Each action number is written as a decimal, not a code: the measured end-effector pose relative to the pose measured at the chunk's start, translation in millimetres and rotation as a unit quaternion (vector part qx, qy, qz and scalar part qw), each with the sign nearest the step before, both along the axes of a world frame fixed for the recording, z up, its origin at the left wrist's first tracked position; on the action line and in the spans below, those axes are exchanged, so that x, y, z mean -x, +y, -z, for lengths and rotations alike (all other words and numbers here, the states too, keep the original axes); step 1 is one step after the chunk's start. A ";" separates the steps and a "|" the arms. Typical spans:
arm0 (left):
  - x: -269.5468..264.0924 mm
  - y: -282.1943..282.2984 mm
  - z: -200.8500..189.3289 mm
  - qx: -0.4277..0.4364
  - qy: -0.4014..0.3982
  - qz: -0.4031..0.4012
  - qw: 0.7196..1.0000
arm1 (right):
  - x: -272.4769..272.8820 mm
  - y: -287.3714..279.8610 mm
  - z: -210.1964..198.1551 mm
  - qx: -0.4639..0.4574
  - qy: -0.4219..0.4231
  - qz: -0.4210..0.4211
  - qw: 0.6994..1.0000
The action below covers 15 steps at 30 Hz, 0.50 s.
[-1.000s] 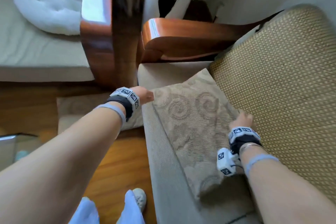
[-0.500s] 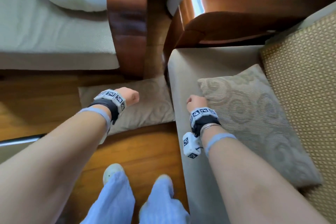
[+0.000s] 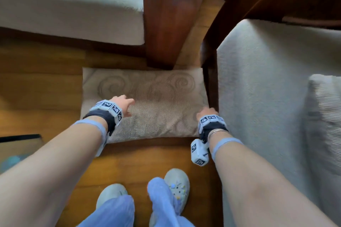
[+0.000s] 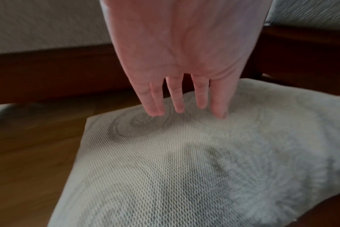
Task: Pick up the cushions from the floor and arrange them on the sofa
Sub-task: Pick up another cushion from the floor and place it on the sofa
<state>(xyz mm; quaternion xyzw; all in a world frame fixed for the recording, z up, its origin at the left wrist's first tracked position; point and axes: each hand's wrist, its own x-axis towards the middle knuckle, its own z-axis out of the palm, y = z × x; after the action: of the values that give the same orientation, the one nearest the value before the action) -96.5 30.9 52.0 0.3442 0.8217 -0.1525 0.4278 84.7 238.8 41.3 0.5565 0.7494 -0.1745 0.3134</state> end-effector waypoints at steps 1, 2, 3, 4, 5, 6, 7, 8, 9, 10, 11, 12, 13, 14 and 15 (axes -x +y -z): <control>1.0 0.6 15.1 0.000 0.001 -0.007 1.000 | -0.1 5.0 14.2 -0.004 0.006 0.027 1.000; 2.6 2.8 28.5 0.000 0.002 -0.012 1.000 | 1.0 10.8 26.5 0.003 0.014 0.057 0.998; 4.6 5.7 40.8 -0.003 0.000 -0.019 1.000 | 2.2 16.9 38.8 0.017 0.021 0.087 0.996; 6.8 9.1 51.4 -0.004 -0.002 -0.026 1.000 | 4.5 21.7 50.5 0.032 0.028 0.116 0.992; 8.6 12.9 60.7 -0.006 -0.002 -0.032 0.999 | 7.0 25.4 61.3 0.045 0.039 0.137 0.989; 10.6 16.6 68.5 -0.008 0.005 -0.032 0.999 | 10.6 27.8 71.3 0.057 0.049 0.149 0.986; 11.7 19.4 76.0 -0.010 0.012 -0.029 0.999 | 13.5 28.3 80.7 0.065 0.063 0.163 0.983; 12.7 21.2 81.6 -0.012 0.022 -0.026 0.999 | 15.6 29.1 89.1 0.074 0.078 0.179 0.978; 13.9 22.9 86.1 -0.014 0.027 -0.025 0.999 | 19.4 28.6 93.9 0.080 0.093 0.198 0.972; 14.6 23.9 87.8 -0.013 0.033 -0.021 0.999 | 22.1 27.5 91.6 0.085 0.100 0.210 0.969; 14.9 23.6 87.7 -0.009 0.034 -0.019 0.999 | 22.1 27.5 91.6 0.090 0.091 0.212 0.969; 15.8 24.0 86.3 0.000 0.036 -0.019 0.999 | 21.3 27.7 86.4 0.104 0.066 0.196 0.973; 15.8 22.8 82.9 0.008 0.034 -0.025 0.999 | 20.5 25.6 80.3 0.115 0.042 0.177 0.977; 15.2 22.7 78.0 0.017 0.032 -0.029 0.999 | 21.5 20.5 69.3 0.119 0.029 0.156 0.980; 13.7 22.5 70.2 0.015 0.025 -0.038 0.999 | 23.2 13.9 58.1 0.111 0.032 0.168 0.979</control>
<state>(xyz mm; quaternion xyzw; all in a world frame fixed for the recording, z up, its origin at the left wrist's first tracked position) -110.2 53.4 -18.2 0.3025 0.8421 -0.1577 0.4176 61.6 252.7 -16.8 0.6305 0.6305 -0.3248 0.3153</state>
